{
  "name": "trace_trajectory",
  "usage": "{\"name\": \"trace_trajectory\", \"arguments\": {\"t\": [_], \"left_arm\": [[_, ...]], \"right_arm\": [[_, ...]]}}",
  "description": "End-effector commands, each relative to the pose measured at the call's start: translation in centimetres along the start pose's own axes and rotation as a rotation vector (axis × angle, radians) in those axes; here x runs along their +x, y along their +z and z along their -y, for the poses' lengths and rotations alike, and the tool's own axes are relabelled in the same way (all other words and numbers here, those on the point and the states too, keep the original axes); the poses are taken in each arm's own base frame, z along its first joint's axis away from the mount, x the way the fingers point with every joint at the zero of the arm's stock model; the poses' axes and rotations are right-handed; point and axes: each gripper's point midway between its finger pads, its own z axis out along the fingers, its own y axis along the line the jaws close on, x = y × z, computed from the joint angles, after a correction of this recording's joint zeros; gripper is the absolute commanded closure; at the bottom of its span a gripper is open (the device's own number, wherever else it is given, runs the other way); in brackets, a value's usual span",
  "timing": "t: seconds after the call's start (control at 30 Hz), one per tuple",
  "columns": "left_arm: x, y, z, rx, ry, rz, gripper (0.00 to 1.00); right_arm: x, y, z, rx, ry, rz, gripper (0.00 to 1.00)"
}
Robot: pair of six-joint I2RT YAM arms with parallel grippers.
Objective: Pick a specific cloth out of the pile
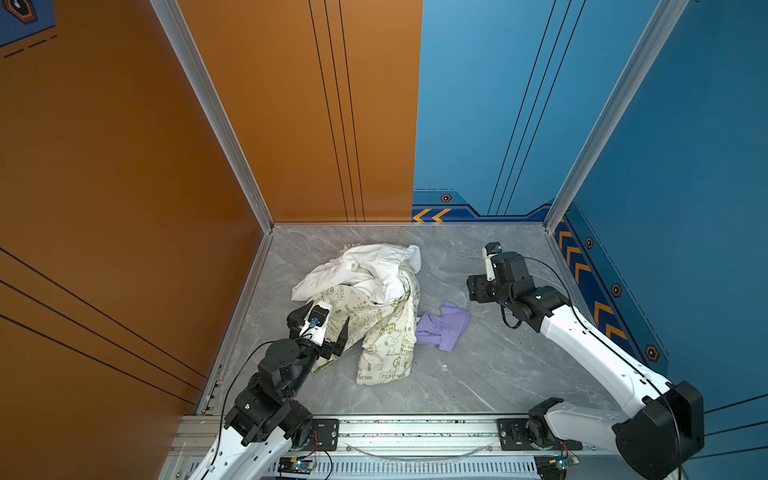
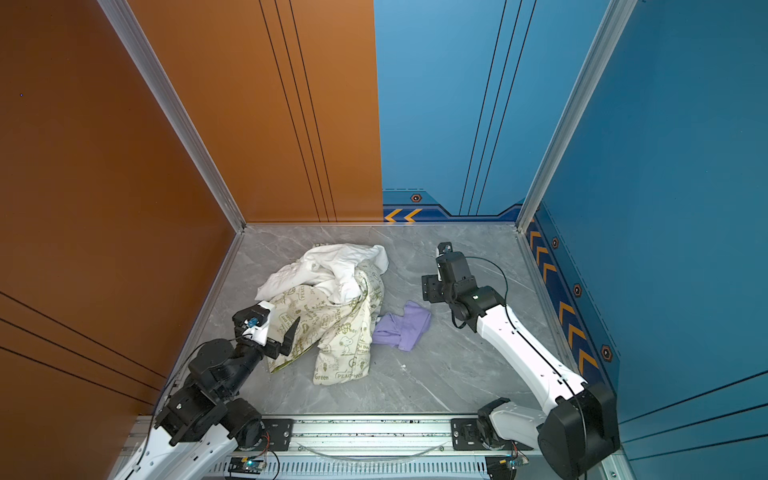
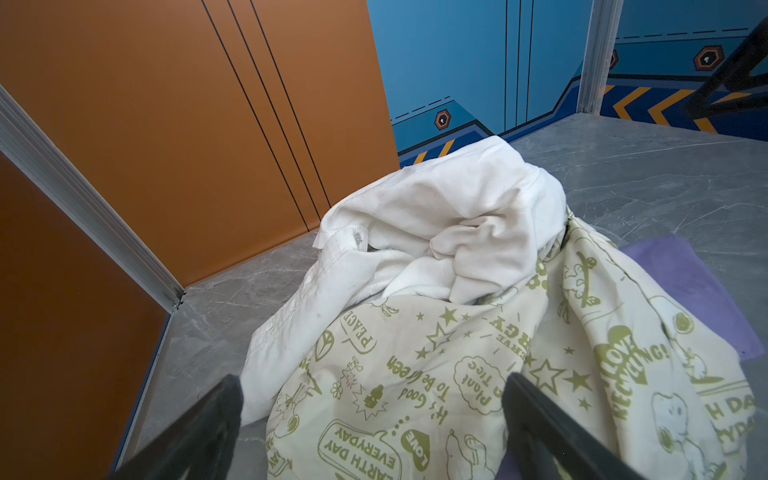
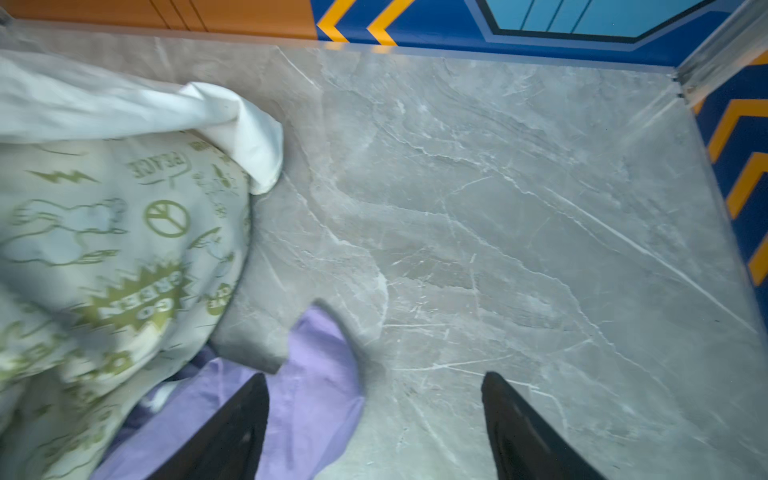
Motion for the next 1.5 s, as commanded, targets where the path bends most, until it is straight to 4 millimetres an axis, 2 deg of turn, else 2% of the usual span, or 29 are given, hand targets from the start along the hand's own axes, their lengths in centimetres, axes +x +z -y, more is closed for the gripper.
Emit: {"name": "trace_trajectory", "arguments": {"t": [0.0, 0.27, 0.43, 0.63, 0.87, 1.1, 1.13, 1.27, 1.47], "left_arm": [[0.0, 0.0, -0.2, -0.013, 0.005, 0.012, 0.02], [0.1, 0.1, -0.1, -0.011, 0.005, 0.009, 0.02], [0.0, 0.1, 0.0, -0.008, 0.005, 0.010, 0.02], [0.0, 0.1, 0.0, -0.007, 0.005, 0.010, 0.02], [-0.1, 0.0, 0.2, 0.005, 0.004, 0.018, 0.02], [-0.1, 0.0, 0.2, 0.003, 0.006, 0.019, 0.02], [-0.1, 0.0, 0.2, 0.005, 0.008, 0.018, 0.02], [0.0, 0.0, 0.2, 0.005, 0.007, 0.018, 0.02], [-0.1, 0.0, 0.2, 0.002, 0.009, 0.021, 0.02]], "right_arm": [[1.1, -0.4, -3.8, -0.157, 0.009, 0.007, 0.13], [7.4, 1.5, -7.7, -0.262, 0.068, -0.139, 0.07], [10.2, 2.3, -10.1, -0.334, 0.008, -0.195, 0.02], [12.4, 3.4, -11.3, -0.400, -0.046, -0.256, 0.02], [14.4, 5.0, -12.7, -0.442, 0.039, -0.342, 0.02], [15.6, 6.9, -12.9, -0.420, 0.070, -0.373, 0.01], [16.2, 6.9, -13.8, -0.435, 0.062, -0.383, 0.02], [16.6, 7.9, -14.6, -0.440, 0.100, -0.387, 0.08], [16.0, 9.5, -15.8, -0.464, 0.182, -0.346, 0.32]]}}
